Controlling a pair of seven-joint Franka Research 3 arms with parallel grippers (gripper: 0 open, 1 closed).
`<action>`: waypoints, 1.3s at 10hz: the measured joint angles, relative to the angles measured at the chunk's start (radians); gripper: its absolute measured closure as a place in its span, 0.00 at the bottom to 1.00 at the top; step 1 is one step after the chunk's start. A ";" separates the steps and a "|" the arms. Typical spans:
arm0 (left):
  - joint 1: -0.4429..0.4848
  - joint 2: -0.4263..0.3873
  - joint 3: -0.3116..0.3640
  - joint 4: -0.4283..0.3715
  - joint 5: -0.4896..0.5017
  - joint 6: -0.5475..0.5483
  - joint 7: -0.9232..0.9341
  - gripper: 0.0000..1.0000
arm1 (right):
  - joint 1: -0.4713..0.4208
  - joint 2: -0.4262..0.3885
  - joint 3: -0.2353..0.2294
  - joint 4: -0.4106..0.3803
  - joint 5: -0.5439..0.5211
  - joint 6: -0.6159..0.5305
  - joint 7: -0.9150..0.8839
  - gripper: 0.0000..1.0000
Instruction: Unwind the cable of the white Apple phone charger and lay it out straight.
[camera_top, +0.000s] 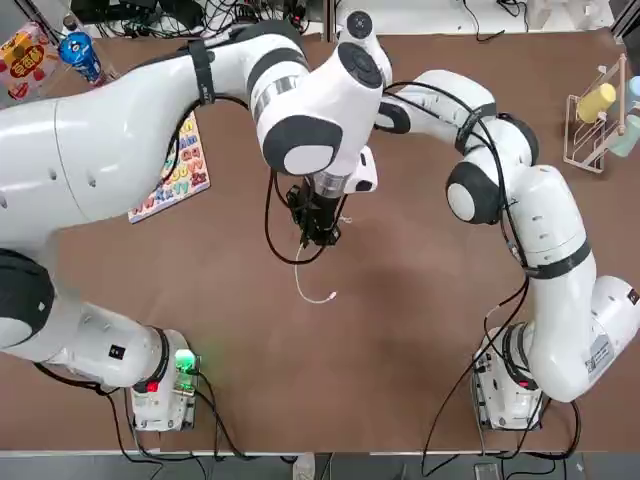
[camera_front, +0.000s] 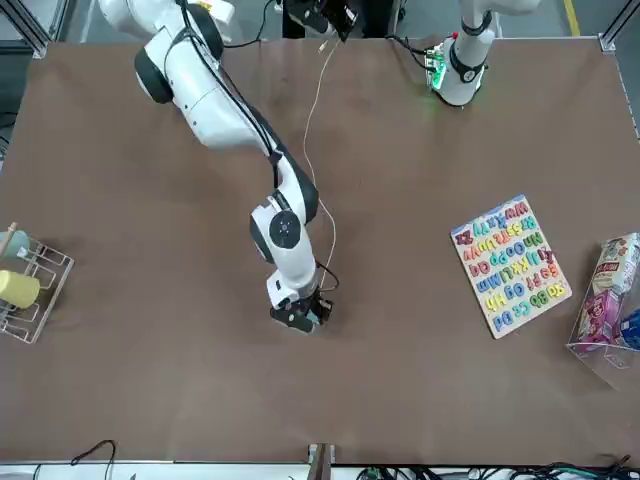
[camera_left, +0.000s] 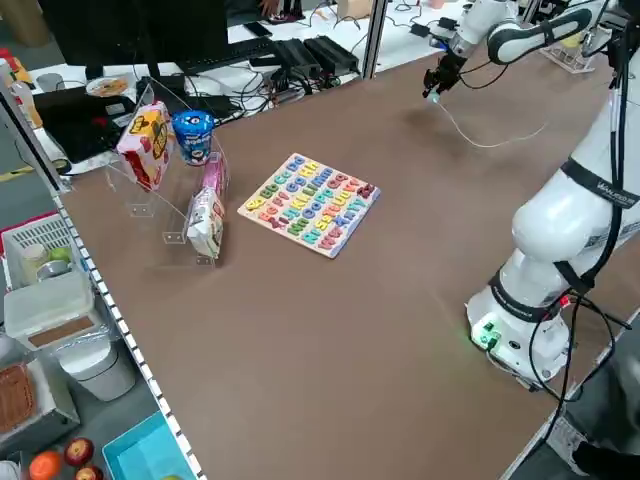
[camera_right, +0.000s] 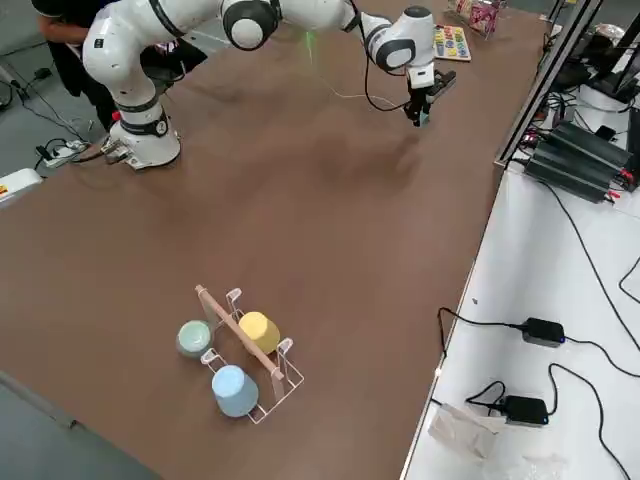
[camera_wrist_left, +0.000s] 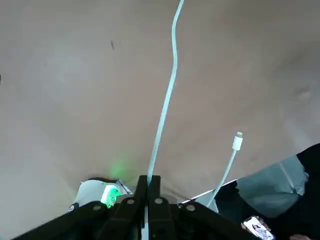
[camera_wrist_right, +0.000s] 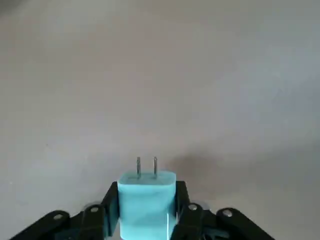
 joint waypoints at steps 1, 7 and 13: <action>0.000 0.001 0.000 0.009 0.000 0.001 0.000 0.96 | -0.010 0.000 -0.008 0.000 0.000 0.023 -0.029 0.52; 0.001 0.026 0.014 0.012 0.000 0.030 0.000 0.96 | -0.021 0.003 -0.076 -0.004 -0.001 0.141 -0.156 0.52; -0.004 0.071 0.034 0.012 0.004 0.059 0.000 0.96 | -0.020 0.025 -0.083 -0.032 -0.001 0.171 -0.189 0.52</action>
